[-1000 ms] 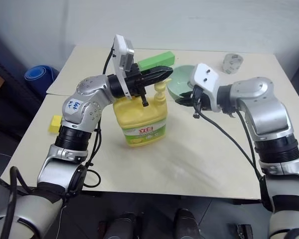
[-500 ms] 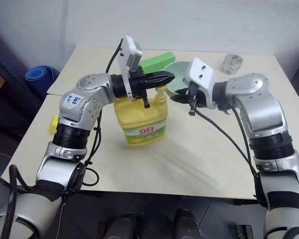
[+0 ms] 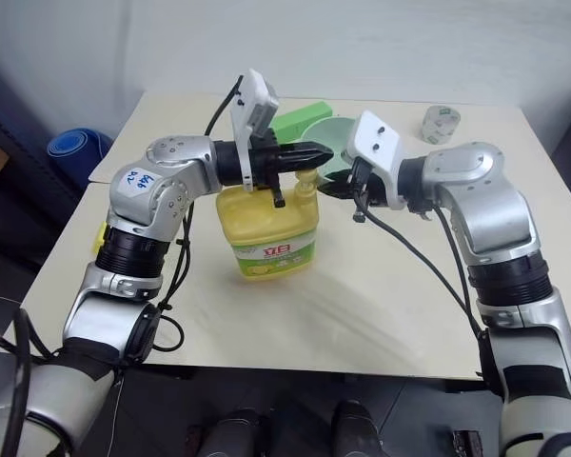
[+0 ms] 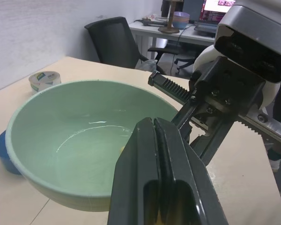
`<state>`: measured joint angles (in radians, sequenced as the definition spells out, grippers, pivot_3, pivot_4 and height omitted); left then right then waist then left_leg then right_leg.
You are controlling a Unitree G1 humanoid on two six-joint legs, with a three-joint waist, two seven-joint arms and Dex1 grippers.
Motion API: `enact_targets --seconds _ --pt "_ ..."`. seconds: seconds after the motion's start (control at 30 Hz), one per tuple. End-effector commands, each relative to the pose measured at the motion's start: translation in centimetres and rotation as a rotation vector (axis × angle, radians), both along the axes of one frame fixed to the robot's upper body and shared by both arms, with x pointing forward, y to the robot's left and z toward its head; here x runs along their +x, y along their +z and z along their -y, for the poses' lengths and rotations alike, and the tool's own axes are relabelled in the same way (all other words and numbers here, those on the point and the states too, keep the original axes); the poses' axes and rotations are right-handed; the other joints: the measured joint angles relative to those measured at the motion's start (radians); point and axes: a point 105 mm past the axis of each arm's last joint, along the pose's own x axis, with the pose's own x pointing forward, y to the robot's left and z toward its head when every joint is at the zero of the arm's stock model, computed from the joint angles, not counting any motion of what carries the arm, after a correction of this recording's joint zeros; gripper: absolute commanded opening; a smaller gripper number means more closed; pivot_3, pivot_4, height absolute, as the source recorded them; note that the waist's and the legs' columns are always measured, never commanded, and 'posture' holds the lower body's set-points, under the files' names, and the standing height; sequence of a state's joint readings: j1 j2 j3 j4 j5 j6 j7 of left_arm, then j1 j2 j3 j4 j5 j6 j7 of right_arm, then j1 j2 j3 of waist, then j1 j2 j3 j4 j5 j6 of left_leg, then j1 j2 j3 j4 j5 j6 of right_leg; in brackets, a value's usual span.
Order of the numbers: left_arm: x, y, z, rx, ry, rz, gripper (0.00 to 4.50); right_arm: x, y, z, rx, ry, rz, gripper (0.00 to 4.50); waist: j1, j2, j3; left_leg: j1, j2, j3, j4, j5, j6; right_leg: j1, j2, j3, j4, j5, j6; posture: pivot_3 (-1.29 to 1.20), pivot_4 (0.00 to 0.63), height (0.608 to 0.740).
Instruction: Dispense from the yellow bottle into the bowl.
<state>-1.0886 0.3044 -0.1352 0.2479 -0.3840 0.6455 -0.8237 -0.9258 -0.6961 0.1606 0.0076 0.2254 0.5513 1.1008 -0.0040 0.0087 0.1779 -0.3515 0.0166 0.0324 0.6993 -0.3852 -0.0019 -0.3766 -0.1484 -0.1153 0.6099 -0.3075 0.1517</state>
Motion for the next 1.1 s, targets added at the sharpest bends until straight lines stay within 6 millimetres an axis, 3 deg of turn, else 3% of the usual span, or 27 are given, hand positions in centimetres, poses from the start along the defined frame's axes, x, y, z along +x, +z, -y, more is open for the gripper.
enact_targets --seconds 0.03,0.3,0.53,0.7,0.83,0.93,1.1 --pt "1.2 -8.6 -1.3 0.196 0.081 -0.264 0.06 -0.6 1.8 -0.5 0.028 0.032 0.064 0.0 0.0 0.0 0.0 0.0 0.0 0.0 0.0 0.0 0.0 0.0 0.0 0.0 0.0 0.0 0.0 0.0 0.15 0.74" --pt "1.1 -11.1 -1.3 0.242 0.103 -0.31 0.06 -0.7 1.9 -0.5 0.036 0.031 0.063 0.0 0.0 -0.002 -0.003 0.0 0.0 0.0 0.0 0.0 0.0 0.001 0.0 0.0 0.0 0.0 0.0 0.0 0.15 0.74" --pt "1.3 -11.1 -1.6 0.239 0.117 -0.317 0.06 -0.7 1.6 -0.2 0.036 0.027 0.056 0.0 0.0 -0.003 -0.006 0.001 0.0 0.0 0.0 0.0 0.0 0.001 0.0 0.0 0.0 0.0 0.0 0.0 0.15 0.74" --pt "1.4 -6.1 -1.1 0.035 0.08 -0.259 0.06 -0.4 1.7 0.9 0.054 -0.021 0.065 0.0 0.001 -0.003 -0.006 0.001 0.0 0.0 0.0 0.0 0.0 0.002 0.0 0.0 0.0 0.0 0.0 0.0 0.15 0.74" --pt "-0.9 -0.8 -0.8 -0.169 -0.082 -0.123 0.06 -0.3 1.3 3.2 0.059 -0.077 0.058 0.0 0.003 -0.003 -0.006 0.001 0.0 0.0 0.0 0.0 0.0 0.001 0.0 0.0 -0.001 0.0 0.0 0.0 0.15 0.74" --pt "-2.2 2.3 -1.8 -0.328 -0.159 -0.003 0.06 -0.2 0.1 5.1 0.066 -0.124 0.026 0.0 0.003 -0.004 -0.005 -0.001 0.0 0.0 0.0 0.0 0.0 0.0 0.0 0.0 -0.002 0.0 0.0 0.0 0.15 0.74" --pt "-3.7 3.9 -4.2 -0.397 -0.212 0.117 0.06 0.1 -3.4 8.6 0.043 -0.226 -0.041 0.0 0.001 -0.005 -0.003 -0.003 0.0 0.0 -0.001 0.0 0.0 -0.001 0.0 -0.001 -0.003 0.0 0.0 0.0 0.15 0.74"
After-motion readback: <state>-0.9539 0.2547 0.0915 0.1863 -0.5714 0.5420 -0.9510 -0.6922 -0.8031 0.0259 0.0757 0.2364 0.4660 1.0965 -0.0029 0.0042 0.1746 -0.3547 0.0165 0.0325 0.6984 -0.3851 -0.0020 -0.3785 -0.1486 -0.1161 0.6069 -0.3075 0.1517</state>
